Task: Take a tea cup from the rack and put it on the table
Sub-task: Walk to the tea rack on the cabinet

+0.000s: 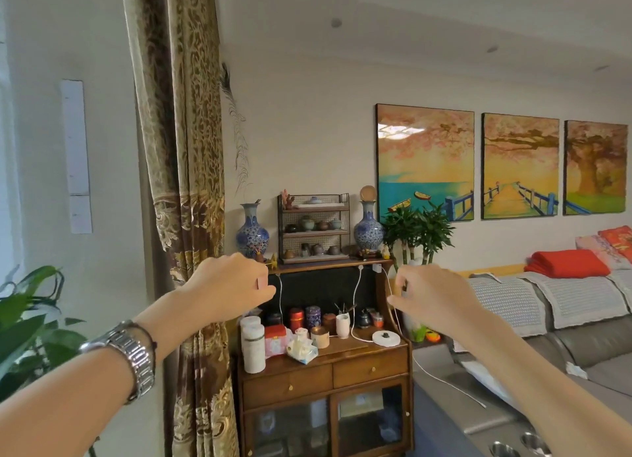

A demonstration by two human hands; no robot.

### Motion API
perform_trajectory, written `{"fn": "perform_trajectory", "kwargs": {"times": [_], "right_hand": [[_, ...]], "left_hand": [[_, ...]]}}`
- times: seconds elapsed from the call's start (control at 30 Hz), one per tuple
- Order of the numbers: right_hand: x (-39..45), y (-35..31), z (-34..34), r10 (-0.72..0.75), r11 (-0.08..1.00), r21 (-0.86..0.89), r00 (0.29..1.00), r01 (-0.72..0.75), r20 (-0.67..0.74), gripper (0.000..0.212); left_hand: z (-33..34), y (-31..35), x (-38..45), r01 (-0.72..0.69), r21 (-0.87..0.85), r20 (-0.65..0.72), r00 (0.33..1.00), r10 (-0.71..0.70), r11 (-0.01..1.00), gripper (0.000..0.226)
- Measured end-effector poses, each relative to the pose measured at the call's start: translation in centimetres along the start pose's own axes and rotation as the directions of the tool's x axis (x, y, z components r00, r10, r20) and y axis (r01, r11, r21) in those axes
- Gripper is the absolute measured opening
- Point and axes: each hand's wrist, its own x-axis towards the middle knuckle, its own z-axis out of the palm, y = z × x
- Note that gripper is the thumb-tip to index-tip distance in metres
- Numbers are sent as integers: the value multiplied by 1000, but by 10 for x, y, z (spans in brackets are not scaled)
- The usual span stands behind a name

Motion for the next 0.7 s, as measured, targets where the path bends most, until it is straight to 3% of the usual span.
{"fn": "perform_trajectory", "kwargs": {"times": [0.4,0.6,0.7], "right_hand": [[141,52,133,-37,998,41,999,36,5,26],[225,86,187,-52,998,41,999,52,-11,26],[254,96,216,-68,996,56,996,65,51,28]], "left_hand": [[106,-23,166,15,20,-2,1000,-15,1000,30],[153,-24,256,34,-58,8,999,-34,998,29],[177,-29,293,42,-55,35,999,-40,998,29]]}}
